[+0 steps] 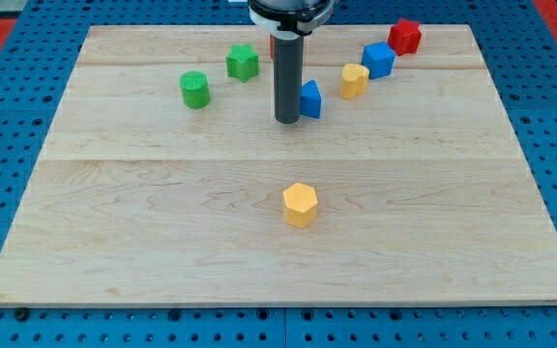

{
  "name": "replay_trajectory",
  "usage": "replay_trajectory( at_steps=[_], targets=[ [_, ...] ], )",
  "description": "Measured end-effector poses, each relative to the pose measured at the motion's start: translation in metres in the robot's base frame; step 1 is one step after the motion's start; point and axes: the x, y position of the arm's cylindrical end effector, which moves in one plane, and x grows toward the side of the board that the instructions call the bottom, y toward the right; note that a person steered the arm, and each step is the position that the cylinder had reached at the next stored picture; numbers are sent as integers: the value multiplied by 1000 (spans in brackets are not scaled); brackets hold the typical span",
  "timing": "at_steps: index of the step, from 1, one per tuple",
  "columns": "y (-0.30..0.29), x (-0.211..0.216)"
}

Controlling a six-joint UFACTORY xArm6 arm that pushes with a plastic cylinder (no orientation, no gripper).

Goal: Push the blue triangle a bit right

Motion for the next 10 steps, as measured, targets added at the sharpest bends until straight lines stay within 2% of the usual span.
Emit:
replay_trajectory(
  at_steps=[3, 5, 6, 7, 10],
  targets=[
    [15, -9],
    [-37, -17],
    [-36, -41],
    [-10, -56],
    [17, -43]
  ],
)
